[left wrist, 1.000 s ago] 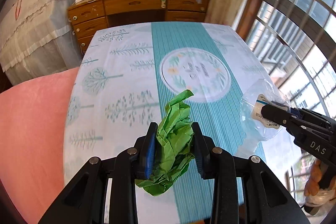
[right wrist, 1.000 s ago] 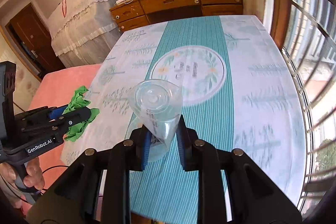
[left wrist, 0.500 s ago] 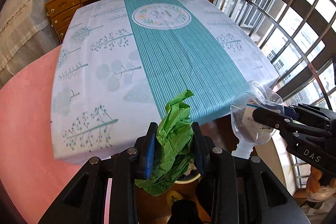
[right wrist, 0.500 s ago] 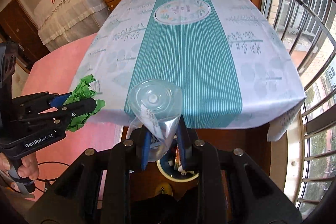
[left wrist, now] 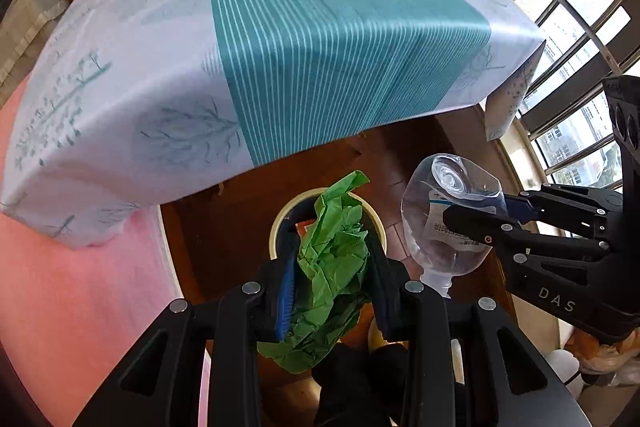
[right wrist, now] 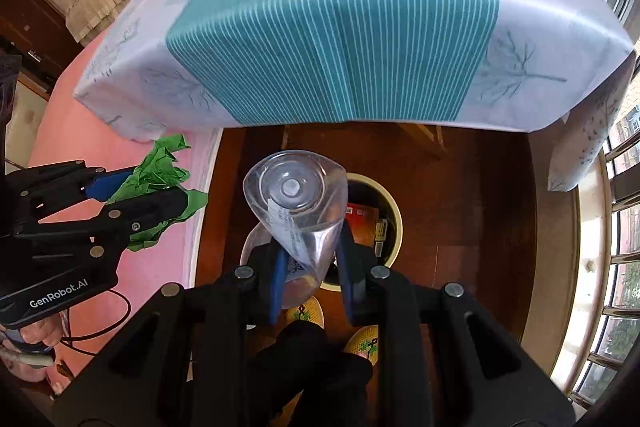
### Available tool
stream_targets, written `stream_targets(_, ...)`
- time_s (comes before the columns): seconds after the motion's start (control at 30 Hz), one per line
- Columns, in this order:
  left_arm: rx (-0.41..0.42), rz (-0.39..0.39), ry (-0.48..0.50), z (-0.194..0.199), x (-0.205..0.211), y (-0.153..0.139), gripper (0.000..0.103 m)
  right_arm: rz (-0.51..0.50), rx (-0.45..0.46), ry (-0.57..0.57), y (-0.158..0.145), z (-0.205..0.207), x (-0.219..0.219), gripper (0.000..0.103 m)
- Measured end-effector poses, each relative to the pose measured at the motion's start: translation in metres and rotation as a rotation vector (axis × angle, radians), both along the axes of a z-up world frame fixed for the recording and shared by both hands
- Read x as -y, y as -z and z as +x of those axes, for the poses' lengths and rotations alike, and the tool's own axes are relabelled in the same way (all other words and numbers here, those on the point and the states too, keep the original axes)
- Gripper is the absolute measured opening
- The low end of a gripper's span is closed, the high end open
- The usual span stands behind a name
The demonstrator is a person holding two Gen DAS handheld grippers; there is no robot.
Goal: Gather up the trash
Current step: 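Carry the green paper and plastic bottle over the bin with both grippers, then open both grippers to drop the paper and bottle into the bin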
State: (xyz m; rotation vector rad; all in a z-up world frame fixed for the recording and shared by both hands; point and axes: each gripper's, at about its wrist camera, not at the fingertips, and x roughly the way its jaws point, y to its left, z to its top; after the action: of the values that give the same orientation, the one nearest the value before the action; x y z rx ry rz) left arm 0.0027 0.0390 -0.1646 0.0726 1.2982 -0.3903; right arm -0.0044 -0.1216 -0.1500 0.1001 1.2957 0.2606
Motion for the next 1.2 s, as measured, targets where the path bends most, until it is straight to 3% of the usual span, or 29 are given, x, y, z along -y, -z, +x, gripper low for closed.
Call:
stream_targets(0.33, -0.064, 0.047, -0.022, 0.009, 0.008, 0.167, 0.032, -0.033, -0.067, -0.067, 0.154, 0.005, 0.007, 0.02)
stream_targets(0.6, -0.085, 0.083, -0.008, 0.023, 0.008, 0.267, 0.034, -0.057, -0.107, -0.1, 0.253, 0.021, 0.002, 0.02)
stream_targets(0.73, -0.106, 0.063, -0.029, 0.025, 0.0, 0.294, 0.043, -0.048, -0.116, -0.103, 0.278, 0.026, 0.001, 0.022)
stream_targets(0.77, -0.114, 0.055, -0.033, 0.027, -0.001, 0.3, 0.046, -0.044, -0.123, -0.106, 0.283, 0.029, 0.0, 0.028)
stream_targets(0.8, -0.12, 0.05, -0.037, 0.027, -0.003, 0.304, 0.059, -0.041, -0.133, -0.108, 0.29, 0.029, -0.002, 0.034)
stream_targets(0.83, -0.129, 0.046, -0.041, 0.028, -0.004, 0.309, 0.077, -0.042, -0.136, -0.108, 0.294, 0.03, -0.002, 0.049)
stream_targets(0.87, -0.134, 0.045, -0.045, 0.029, -0.006, 0.314, 0.086, -0.039, -0.134, -0.109, 0.294, 0.029, -0.002, 0.057)
stream_targets(0.9, -0.128, 0.046, -0.05, 0.03, -0.007, 0.316, 0.091, -0.043, -0.13, -0.111, 0.296, 0.028, -0.001, 0.058)
stream_targets(1.2, -0.078, 0.052, -0.062, 0.027, -0.019, 0.308, 0.091, -0.075, -0.107, -0.125, 0.29, 0.027, -0.003, 0.062)
